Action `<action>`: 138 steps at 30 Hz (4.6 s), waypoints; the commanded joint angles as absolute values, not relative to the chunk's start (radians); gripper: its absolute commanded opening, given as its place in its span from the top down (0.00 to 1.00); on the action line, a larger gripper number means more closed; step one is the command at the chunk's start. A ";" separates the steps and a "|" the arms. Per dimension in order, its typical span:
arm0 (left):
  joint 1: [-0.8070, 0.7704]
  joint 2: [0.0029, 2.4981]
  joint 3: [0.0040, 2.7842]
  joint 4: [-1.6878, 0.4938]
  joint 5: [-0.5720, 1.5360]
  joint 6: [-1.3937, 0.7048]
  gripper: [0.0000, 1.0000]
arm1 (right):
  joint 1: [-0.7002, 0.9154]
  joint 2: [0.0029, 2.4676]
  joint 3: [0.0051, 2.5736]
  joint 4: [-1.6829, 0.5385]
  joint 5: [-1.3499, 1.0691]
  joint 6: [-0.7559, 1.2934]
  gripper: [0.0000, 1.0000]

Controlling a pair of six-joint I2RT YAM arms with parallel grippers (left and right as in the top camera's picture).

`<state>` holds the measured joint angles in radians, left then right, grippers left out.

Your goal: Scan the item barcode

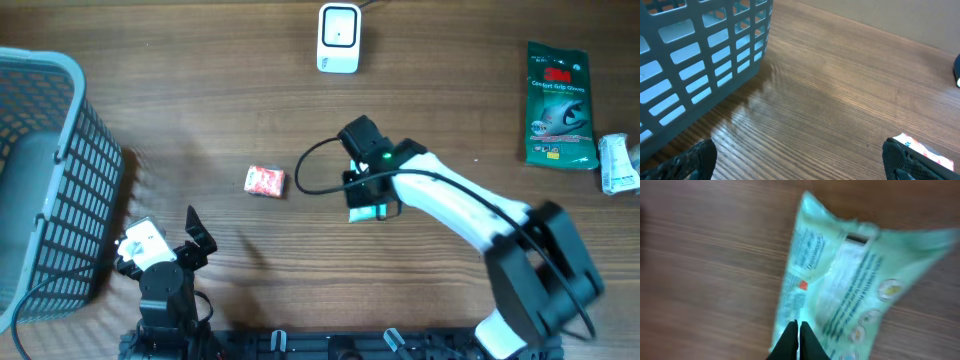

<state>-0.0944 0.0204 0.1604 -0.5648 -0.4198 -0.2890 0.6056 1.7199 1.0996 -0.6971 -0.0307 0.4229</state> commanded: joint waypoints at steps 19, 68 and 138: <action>-0.098 0.016 0.154 -0.561 -0.411 -0.269 0.00 | 0.302 1.752 1.037 -0.700 -0.538 0.087 0.00; -0.098 0.016 0.154 -0.561 -0.411 -0.269 0.00 | 0.514 2.020 1.287 0.785 0.500 -0.937 0.96; -0.098 0.016 0.154 -0.561 -0.411 -0.269 0.00 | -0.480 1.905 1.544 -0.944 0.182 0.510 0.00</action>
